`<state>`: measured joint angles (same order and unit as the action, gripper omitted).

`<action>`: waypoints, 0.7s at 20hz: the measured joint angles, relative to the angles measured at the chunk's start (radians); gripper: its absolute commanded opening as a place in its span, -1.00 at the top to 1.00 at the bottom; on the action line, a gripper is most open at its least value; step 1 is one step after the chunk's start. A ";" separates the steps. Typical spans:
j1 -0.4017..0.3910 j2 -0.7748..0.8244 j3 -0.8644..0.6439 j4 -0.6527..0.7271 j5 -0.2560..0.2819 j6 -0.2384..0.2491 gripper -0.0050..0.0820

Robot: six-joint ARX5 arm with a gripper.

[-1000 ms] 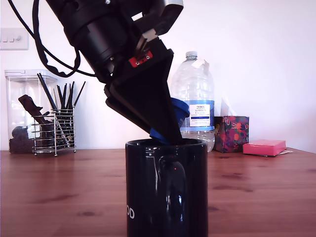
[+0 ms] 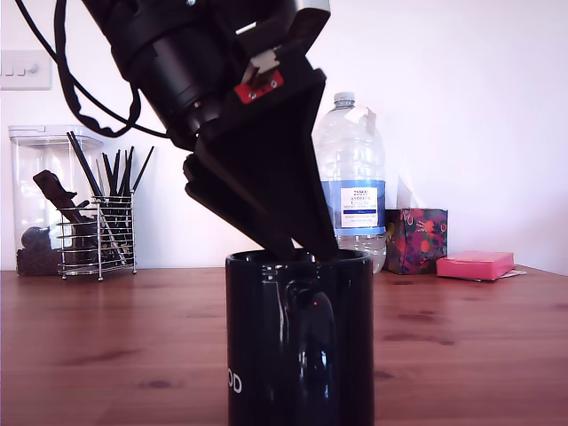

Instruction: Pick up the coffee capsules from the table one by one and drop them inside the nearest coffee cup

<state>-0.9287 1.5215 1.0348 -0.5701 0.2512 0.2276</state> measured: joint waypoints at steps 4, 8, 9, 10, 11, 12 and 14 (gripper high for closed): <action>0.000 0.000 0.069 -0.065 0.001 0.000 -0.27; 0.000 0.000 0.142 -0.097 0.001 0.000 0.81; 0.000 0.000 0.151 -0.098 0.001 0.000 0.95; 0.000 0.000 0.153 -0.098 0.001 0.000 0.93; 0.000 -0.001 0.153 -0.099 0.001 -0.010 0.93; 0.000 -0.002 0.153 -0.097 0.001 -0.024 0.93; 0.000 -0.017 0.153 -0.084 -0.024 -0.039 0.93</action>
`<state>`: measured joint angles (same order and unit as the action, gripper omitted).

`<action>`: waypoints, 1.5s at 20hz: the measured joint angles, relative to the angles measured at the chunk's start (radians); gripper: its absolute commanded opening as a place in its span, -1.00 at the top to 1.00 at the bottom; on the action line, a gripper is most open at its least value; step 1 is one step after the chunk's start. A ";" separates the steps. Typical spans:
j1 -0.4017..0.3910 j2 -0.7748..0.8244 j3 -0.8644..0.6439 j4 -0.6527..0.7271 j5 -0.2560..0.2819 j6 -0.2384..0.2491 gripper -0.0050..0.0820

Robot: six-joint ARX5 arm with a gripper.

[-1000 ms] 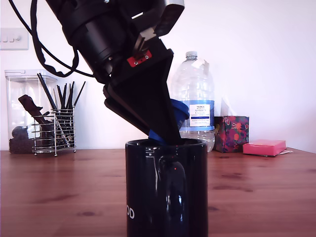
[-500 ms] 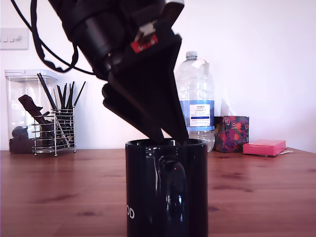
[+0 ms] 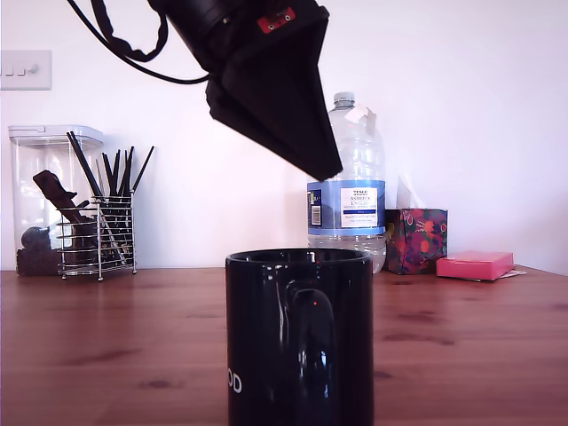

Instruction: Pick up the coffee capsules from the table one by one and drop them inside the nearest coffee cup

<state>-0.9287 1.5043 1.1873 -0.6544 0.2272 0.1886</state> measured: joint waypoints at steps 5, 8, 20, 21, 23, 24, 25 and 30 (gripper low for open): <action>0.052 -0.163 -0.010 0.118 -0.050 -0.006 0.93; 0.151 -0.258 -0.072 0.223 -0.051 -0.010 0.93; 0.644 -0.678 -0.532 0.535 -0.026 -0.135 0.93; 0.681 -0.713 -0.574 0.546 -0.023 -0.151 0.93; 0.751 -0.792 -0.663 0.572 -0.013 -0.184 0.93; 0.779 -0.837 -0.706 0.581 -0.008 -0.196 0.93; 0.804 -0.891 -0.750 0.595 -0.003 -0.210 0.93; 0.840 -1.172 -0.925 0.622 -0.020 -0.317 0.93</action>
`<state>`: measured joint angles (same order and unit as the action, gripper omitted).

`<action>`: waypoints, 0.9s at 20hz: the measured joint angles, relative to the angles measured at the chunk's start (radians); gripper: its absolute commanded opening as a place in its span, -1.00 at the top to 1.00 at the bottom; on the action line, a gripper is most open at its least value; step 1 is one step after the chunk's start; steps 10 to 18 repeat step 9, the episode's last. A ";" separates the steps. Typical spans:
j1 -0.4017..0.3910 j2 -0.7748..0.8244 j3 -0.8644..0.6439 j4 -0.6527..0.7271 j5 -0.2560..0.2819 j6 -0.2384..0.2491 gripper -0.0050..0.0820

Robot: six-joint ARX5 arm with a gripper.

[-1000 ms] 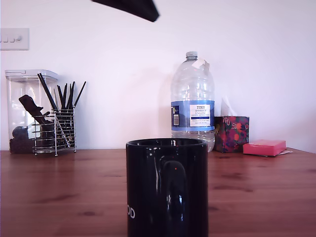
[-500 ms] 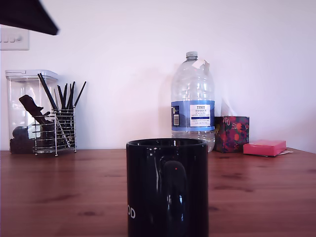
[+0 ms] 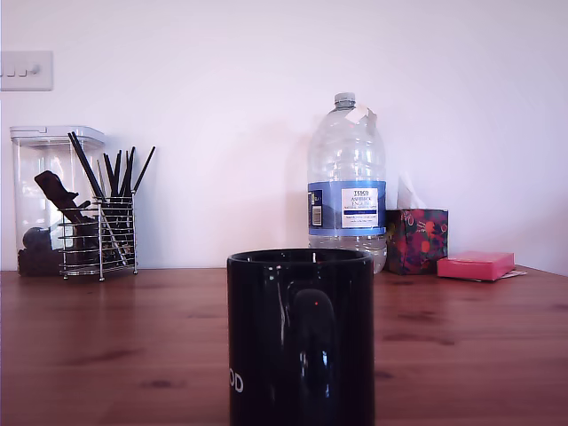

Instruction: Pick up the coffee capsules from the table one by one and drop them inside the nearest coffee cup

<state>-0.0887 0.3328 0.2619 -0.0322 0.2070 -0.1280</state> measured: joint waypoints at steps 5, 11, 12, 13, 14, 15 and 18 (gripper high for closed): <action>0.000 -0.203 -0.116 -0.070 -0.059 -0.057 0.93; 0.000 -0.262 -0.119 -0.129 -0.072 -0.058 0.93; 0.000 -0.262 -0.119 -0.129 -0.072 -0.058 0.93; 0.000 -0.262 -0.119 -0.129 -0.072 -0.058 0.93; 0.000 -0.262 -0.119 -0.129 -0.072 -0.058 0.93; 0.000 -0.262 -0.119 -0.129 -0.072 -0.058 0.93; 0.000 -0.262 -0.119 -0.129 -0.072 -0.058 0.93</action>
